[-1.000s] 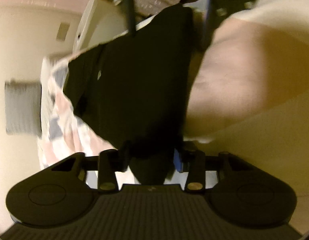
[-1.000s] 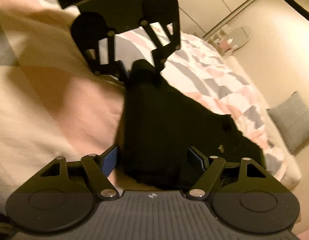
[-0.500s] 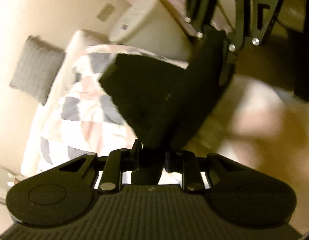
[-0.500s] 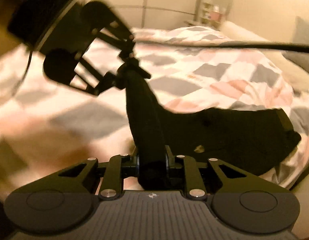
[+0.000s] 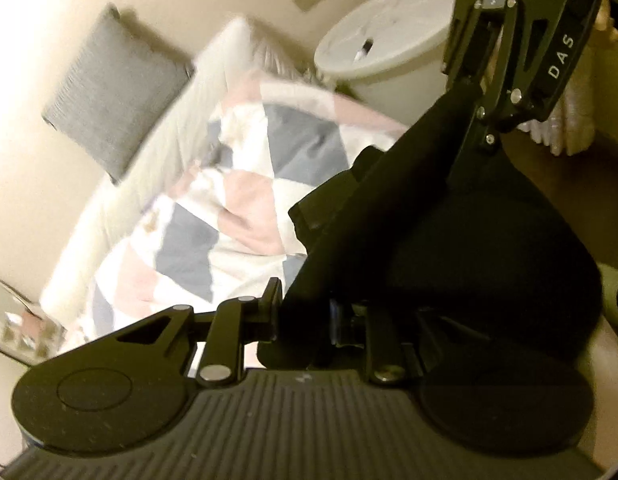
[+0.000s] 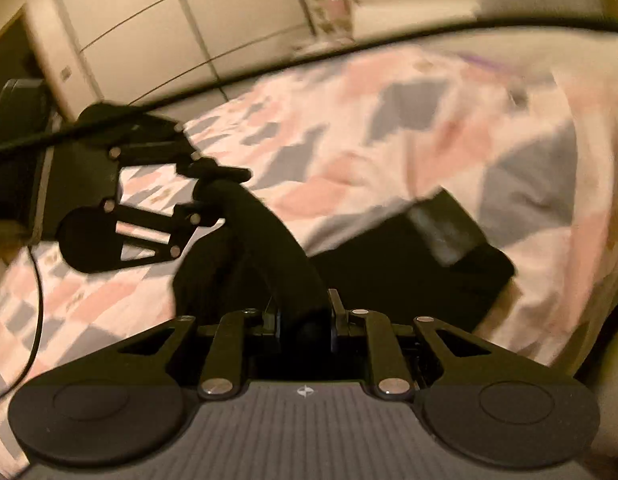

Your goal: Fold clothes

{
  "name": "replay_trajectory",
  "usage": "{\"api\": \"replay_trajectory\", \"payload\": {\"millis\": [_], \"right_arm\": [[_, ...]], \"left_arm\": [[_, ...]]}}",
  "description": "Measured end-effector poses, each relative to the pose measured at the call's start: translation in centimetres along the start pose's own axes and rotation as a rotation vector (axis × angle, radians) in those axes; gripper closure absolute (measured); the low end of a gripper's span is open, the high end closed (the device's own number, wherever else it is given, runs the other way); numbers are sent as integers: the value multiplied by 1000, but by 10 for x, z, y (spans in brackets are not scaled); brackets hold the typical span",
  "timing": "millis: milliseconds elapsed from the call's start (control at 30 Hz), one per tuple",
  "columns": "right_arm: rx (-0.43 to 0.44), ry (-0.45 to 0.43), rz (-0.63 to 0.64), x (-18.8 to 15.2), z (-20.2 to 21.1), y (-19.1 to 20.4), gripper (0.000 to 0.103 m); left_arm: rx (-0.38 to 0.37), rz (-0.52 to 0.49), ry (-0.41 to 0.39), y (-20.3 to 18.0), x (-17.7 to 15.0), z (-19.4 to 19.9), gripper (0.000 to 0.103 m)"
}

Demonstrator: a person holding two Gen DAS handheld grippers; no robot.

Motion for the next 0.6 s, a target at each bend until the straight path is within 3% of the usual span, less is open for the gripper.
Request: {"api": "replay_trajectory", "payload": {"millis": [167, 267, 433, 500, 567, 600], "right_arm": [[35, 59, -155, -16, -42, -80, 84], [62, 84, -270, -27, -59, -110, 82], [120, 74, -397, -36, -62, -122, 79], [140, 74, -444, -39, -63, -125, 77], [138, 74, -469, -40, -64, -128, 76], [138, 74, -481, -41, -65, -130, 75]], "left_arm": [[-111, 153, 128, 17, 13, -89, 79], [-182, 306, 185, 29, 12, -122, 76], [-325, 610, 156, 59, -2, -122, 73], [-367, 725, 136, 73, -9, -118, 65], [-408, 863, 91, 91, -17, -111, 46], [-441, 942, 61, 102, -22, -107, 42]]}}
Point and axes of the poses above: each gripper's, at about its wrist camera, not at the fingertips, and z roughly against the way its jaws point, y to its left, x to its top, the point moved 6 cm from there along -z, roughly the way its jaws point, and after that the axes turned 6 degrees about z, right-handed, at the moved point
